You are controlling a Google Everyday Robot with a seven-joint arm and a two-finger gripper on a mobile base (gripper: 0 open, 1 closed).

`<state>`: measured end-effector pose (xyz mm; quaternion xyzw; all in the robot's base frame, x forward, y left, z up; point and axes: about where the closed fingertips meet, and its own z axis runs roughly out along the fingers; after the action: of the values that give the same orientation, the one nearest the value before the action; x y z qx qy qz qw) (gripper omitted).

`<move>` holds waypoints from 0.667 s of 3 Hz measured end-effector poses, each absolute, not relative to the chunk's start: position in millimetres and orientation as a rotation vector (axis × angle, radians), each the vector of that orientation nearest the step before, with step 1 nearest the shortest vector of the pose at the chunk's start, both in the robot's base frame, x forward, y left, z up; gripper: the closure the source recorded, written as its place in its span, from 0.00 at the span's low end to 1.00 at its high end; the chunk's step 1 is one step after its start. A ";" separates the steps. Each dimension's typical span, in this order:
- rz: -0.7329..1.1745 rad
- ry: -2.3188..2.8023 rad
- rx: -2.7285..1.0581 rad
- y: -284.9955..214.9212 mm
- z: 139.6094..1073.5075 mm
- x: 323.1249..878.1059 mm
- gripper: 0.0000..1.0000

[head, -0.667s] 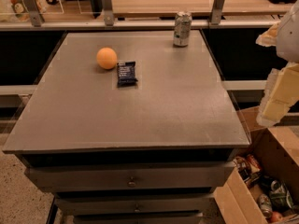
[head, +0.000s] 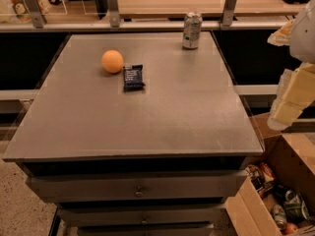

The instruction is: Pick orange

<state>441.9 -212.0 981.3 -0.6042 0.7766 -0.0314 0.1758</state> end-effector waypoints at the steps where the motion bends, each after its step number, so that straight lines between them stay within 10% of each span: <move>1: -0.036 2.135 -1.727 -183.6 980.3 461.6 0.00; 2: 0.029 2.076 -1.725 -139.9 966.2 483.3 0.00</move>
Offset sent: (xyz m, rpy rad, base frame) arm 0.0726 0.1275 -0.0380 0.1919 -0.0439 0.1142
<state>483.3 -139.9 966.2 -0.6235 0.7503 0.0104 0.2196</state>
